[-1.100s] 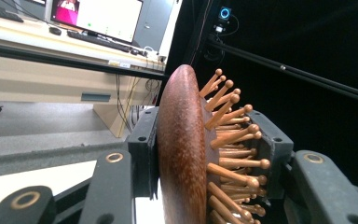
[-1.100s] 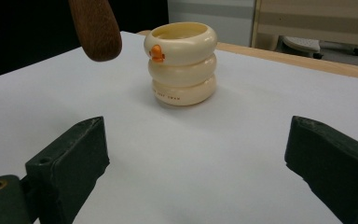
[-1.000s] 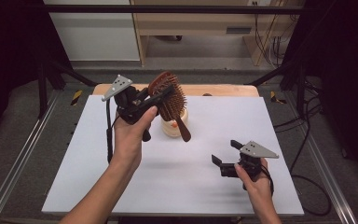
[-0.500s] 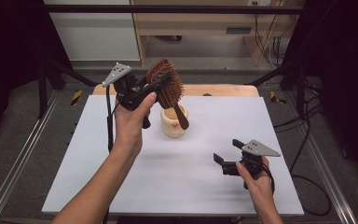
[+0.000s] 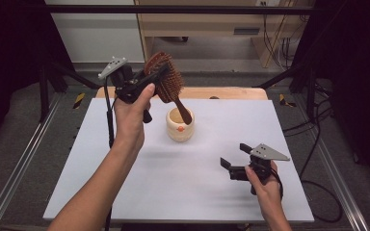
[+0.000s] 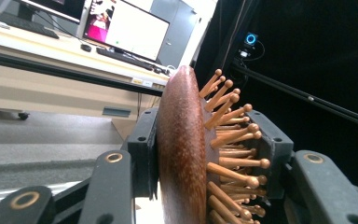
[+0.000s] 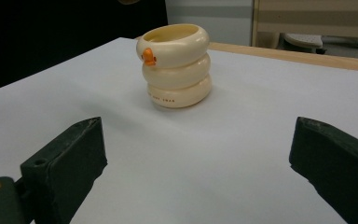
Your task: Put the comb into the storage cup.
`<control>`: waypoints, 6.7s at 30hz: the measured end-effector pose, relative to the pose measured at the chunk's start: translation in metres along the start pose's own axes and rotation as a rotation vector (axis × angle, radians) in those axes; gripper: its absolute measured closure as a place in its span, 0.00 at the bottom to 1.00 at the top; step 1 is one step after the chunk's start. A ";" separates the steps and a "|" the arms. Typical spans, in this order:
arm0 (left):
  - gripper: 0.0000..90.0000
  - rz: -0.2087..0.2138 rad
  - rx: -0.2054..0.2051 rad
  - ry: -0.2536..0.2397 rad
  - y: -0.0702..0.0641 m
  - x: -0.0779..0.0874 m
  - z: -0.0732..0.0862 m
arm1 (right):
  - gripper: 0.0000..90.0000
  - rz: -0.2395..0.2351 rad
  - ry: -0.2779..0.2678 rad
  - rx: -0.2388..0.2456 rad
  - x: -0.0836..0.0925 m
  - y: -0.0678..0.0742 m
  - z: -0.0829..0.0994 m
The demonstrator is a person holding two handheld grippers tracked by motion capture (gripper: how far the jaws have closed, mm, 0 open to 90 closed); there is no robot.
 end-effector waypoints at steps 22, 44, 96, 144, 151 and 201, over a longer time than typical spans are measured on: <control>0.57 -0.086 -0.085 0.009 0.024 -0.019 -0.012 | 0.04 -0.031 -0.003 0.011 -0.003 0.006 0.002; 0.57 -0.096 -0.066 -0.006 0.038 -0.035 -0.007 | 0.06 -0.020 -0.007 0.011 -0.001 0.002 0.002; 0.57 -0.139 -0.110 0.058 0.041 -0.056 0.021 | 0.05 -0.032 -0.008 -0.004 -0.002 -0.003 0.003; 0.57 -0.154 -0.102 0.107 0.055 -0.070 0.051 | 0.04 -0.038 -0.003 -0.006 -0.002 -0.003 0.004; 0.57 -0.151 -0.097 0.113 0.056 -0.072 0.056 | 0.04 -0.037 -0.003 -0.003 -0.003 -0.003 0.004; 0.56 -0.150 -0.094 0.141 0.059 -0.079 0.073 | 0.04 -0.041 0.002 0.000 -0.004 -0.003 0.004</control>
Point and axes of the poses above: each handheld gripper's, and its own axes: x roughly backward along the jaws, z roughly out of its underside, y roughly to its left, the point moved 9 cm from there along -x, roughly forward along the jaws, and after that the axes turned 8 degrees about y, right-handed, at the moved point
